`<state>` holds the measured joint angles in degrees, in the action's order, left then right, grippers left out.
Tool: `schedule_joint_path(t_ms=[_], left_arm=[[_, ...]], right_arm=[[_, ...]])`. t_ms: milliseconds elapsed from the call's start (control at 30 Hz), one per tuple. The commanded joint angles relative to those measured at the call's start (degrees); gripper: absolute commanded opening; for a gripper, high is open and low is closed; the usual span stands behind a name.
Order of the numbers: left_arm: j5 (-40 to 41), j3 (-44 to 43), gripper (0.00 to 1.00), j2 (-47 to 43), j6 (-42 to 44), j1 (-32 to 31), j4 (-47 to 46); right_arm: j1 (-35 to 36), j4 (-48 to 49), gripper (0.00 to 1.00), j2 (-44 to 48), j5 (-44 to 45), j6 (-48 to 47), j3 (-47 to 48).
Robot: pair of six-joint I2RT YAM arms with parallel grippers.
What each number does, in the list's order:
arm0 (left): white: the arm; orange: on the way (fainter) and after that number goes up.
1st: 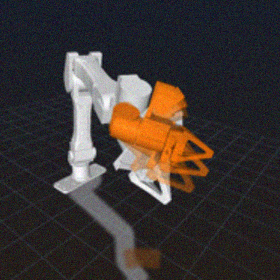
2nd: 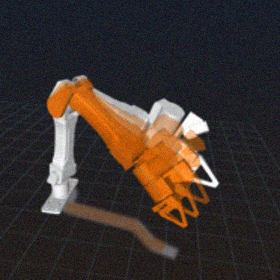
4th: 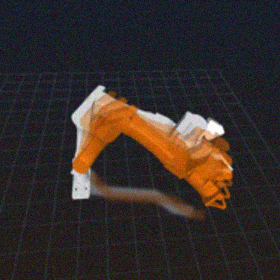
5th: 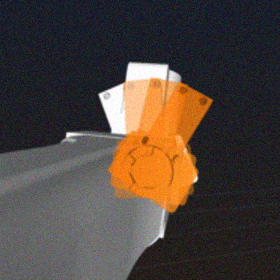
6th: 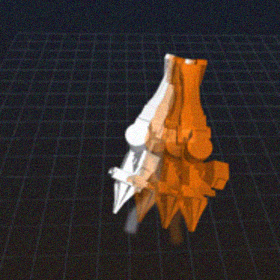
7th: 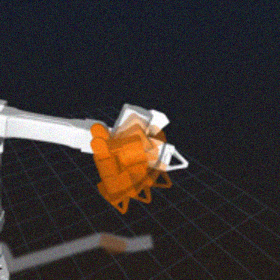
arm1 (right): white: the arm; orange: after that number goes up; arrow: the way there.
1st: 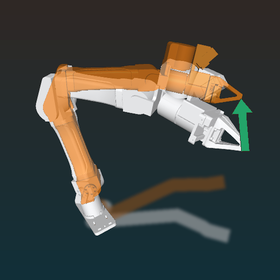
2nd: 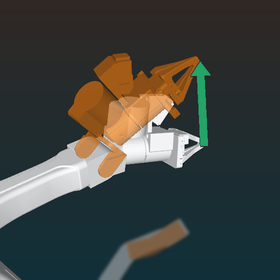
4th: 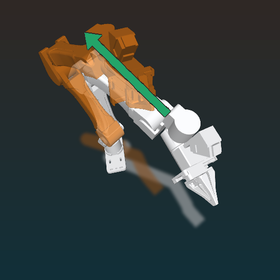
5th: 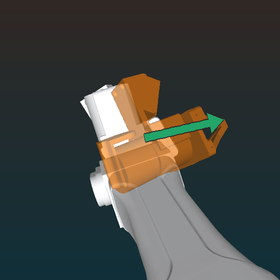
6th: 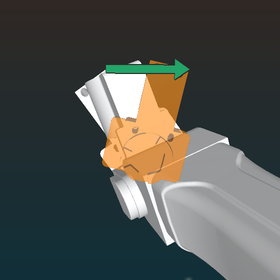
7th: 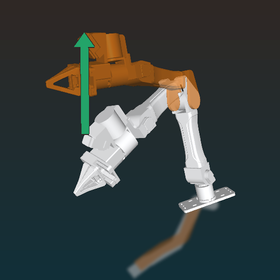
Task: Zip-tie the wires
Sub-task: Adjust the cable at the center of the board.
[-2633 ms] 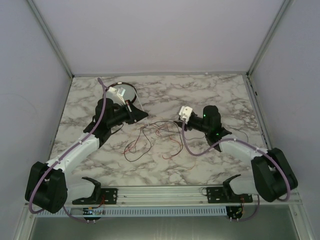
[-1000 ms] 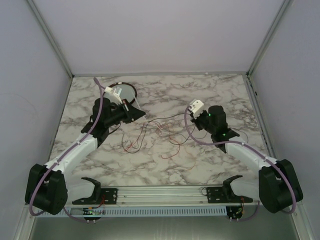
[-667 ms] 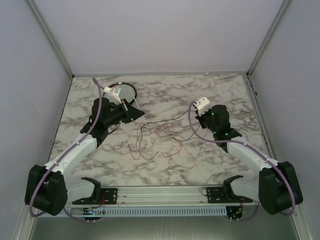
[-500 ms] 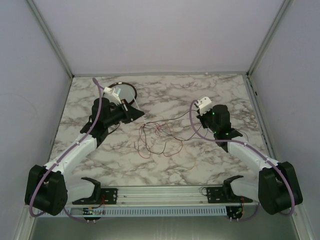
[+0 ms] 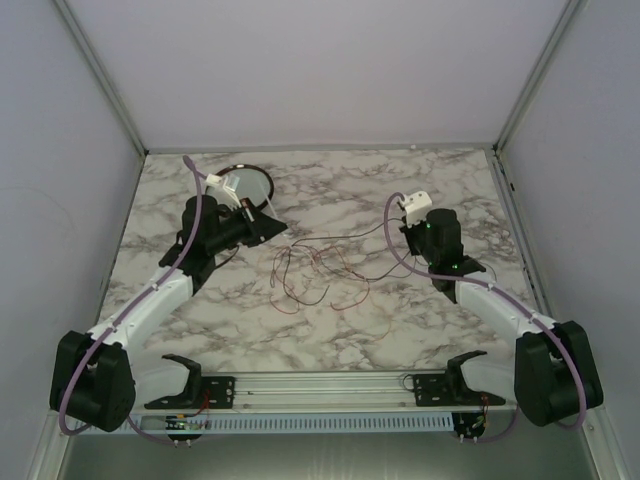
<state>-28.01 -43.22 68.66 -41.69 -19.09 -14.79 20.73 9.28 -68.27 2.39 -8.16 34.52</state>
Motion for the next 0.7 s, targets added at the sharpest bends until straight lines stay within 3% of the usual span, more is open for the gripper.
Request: schedule_joint_path(t_ms=[0, 300, 467, 667], left_arm=[[-0.2, -1.3, 0.00, -2.1, 0.5, 0.7, 0.7], [0.1, -1.3, 0.00, -2.6, 0.6, 1.0, 1.3], [-0.1, -1.2, 0.00, -2.3, 0.4, 1.1, 1.0], [-0.3, -1.1, 0.00, -1.8, 0.2, 1.1, 0.7]], right_arm=[[-1.4, 0.1, 0.00, -0.1, 4.9, 3.4, 0.6], [-2.2, -1.1, 0.00, -0.5, 8.4, 5.1, 0.4], [-2.2, 1.1, 0.00, 0.2, 1.0, 2.9, 0.0], [-2.2, 0.8, 0.00, -0.5, -0.7, 2.9, 0.5]])
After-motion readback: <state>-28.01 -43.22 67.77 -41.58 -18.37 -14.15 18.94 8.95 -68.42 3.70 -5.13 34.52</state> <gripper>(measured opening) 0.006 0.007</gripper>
